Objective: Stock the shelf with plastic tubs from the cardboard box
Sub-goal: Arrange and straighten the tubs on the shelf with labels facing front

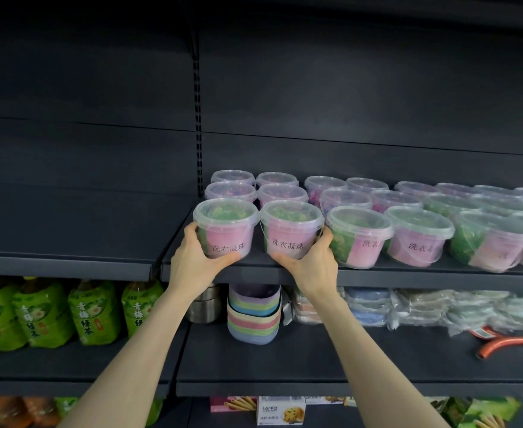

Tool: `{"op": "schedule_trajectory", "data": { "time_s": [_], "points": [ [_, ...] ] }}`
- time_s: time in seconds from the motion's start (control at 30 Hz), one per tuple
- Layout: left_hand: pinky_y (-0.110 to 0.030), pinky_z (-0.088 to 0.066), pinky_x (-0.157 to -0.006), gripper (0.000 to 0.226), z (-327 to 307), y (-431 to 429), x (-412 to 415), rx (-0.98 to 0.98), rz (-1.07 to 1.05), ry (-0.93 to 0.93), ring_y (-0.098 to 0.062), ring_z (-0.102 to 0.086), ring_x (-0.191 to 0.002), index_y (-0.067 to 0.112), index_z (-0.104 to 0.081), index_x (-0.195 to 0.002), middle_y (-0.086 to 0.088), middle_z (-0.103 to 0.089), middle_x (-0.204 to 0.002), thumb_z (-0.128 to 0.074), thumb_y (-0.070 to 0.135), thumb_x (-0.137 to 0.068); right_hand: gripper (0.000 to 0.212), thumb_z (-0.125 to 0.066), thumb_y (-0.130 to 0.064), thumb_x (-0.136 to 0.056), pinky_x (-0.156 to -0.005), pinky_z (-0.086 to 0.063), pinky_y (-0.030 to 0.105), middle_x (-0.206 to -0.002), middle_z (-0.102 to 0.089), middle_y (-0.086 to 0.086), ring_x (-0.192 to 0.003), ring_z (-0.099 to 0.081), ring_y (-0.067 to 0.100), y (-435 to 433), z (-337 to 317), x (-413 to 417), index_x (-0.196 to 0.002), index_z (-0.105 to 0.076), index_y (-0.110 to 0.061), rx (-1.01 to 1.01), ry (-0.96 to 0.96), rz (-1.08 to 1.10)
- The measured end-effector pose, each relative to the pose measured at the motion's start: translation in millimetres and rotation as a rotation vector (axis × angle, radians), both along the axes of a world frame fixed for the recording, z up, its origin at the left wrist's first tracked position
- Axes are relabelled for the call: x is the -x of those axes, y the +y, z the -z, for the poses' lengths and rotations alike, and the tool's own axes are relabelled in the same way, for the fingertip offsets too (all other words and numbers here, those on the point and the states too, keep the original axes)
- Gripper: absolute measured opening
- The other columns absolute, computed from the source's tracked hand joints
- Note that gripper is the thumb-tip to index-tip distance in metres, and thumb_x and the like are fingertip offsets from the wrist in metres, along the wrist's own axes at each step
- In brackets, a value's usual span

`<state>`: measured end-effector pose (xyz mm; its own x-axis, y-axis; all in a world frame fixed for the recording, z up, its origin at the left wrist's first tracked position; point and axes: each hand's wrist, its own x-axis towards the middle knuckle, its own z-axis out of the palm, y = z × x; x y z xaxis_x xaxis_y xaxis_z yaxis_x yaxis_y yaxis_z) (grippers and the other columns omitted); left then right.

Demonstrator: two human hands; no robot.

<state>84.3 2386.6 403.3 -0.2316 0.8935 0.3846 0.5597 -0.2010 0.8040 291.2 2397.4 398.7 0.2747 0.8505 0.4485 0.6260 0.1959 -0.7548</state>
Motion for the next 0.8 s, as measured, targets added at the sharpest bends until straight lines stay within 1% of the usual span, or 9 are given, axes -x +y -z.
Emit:
{"op": "schedule_trajectory", "data": {
  "time_s": [0.07, 0.17, 0.3, 0.43, 0.6, 0.73, 0.8],
  "points": [
    [-0.032, -0.042, -0.083, 0.102, 1.3, 1.0, 0.5, 0.001, 0.007, -0.011, -0.024, -0.053, -0.114, 0.019, -0.027, -0.137, -0.003, -0.052, -0.132, -0.082, 0.051, -0.057, 0.113, -0.084, -0.046, -0.058, -0.092, -0.042, 0.038, -0.135, -0.049, 0.011, -0.122, -0.049, 0.031, 0.0, 0.9, -1.3, -0.14, -0.017, -0.008, -0.001, 0.005, 0.001],
    [-0.033, -0.041, -0.084, 0.102, 0.9, 0.7, -0.2, -0.003, -0.002, 0.02, -0.024, -0.053, -0.115, 0.019, -0.025, -0.139, -0.003, -0.052, -0.132, -0.081, 0.051, -0.059, 0.112, -0.084, -0.049, -0.057, -0.094, -0.045, 0.041, -0.135, -0.049, 0.011, -0.121, -0.049, 0.031, -1.4, 0.4, -2.0, -0.139, -0.019, -0.008, -0.011, 0.01, 0.001],
    [-0.035, -0.042, -0.088, 0.102, 0.5, 0.2, 1.0, 0.005, 0.015, 0.021, -0.024, -0.052, -0.116, 0.019, -0.025, -0.14, -0.002, -0.05, -0.133, -0.081, 0.049, -0.061, 0.111, -0.084, -0.048, -0.057, -0.093, -0.045, 0.041, -0.135, -0.049, 0.011, -0.121, -0.049, 0.031, -3.5, -1.2, -2.9, -0.139, -0.02, -0.007, -0.004, 0.014, -0.01],
    [-0.037, -0.042, -0.09, 0.1, -1.7, 0.9, 2.9, 0.013, 0.021, 0.033, -0.023, -0.048, -0.118, 0.019, -0.027, -0.14, -0.004, -0.044, -0.135, -0.081, 0.048, -0.061, 0.108, -0.084, -0.046, -0.059, -0.092, -0.046, 0.042, -0.133, -0.05, 0.012, -0.12, -0.049, 0.031, -5.2, -3.0, -4.2, -0.137, -0.023, -0.005, 0.003, 0.005, -0.026],
    [-0.037, -0.04, -0.09, 0.102, -3.4, 0.9, 2.9, 0.05, 0.03, 0.056, -0.026, -0.046, -0.119, 0.02, -0.024, -0.142, -0.007, -0.037, -0.134, -0.08, 0.049, -0.063, 0.105, -0.084, -0.046, -0.061, -0.092, -0.045, 0.04, -0.132, -0.051, 0.012, -0.12, -0.05, 0.03, -7.0, -4.2, -5.9, -0.137, -0.023, -0.005, 0.036, -0.003, -0.044],
    [-0.041, -0.041, -0.095, 0.103, -5.0, -0.8, 3.1, 0.063, 0.045, 0.055, -0.025, -0.044, -0.123, 0.018, -0.021, -0.144, -0.007, -0.039, -0.139, -0.079, 0.049, -0.064, 0.104, -0.083, -0.045, -0.062, -0.094, -0.045, 0.042, -0.132, -0.049, 0.012, -0.121, -0.048, 0.029, -9.6, -6.1, -6.5, -0.137, -0.024, -0.005, 0.071, 0.007, -0.065],
    [-0.042, -0.041, -0.098, 0.103, -5.7, -1.9, 2.9, 0.074, 0.053, 0.049, -0.026, -0.042, -0.125, 0.018, -0.019, -0.145, -0.007, -0.038, -0.141, -0.078, 0.048, -0.066, 0.099, -0.083, -0.044, -0.063, -0.094, -0.045, 0.042, -0.131, -0.05, 0.012, -0.12, -0.048, 0.029, -10.4, -8.0, -6.4, -0.135, -0.028, -0.004, 0.085, -0.005, -0.07]
  ]
}}
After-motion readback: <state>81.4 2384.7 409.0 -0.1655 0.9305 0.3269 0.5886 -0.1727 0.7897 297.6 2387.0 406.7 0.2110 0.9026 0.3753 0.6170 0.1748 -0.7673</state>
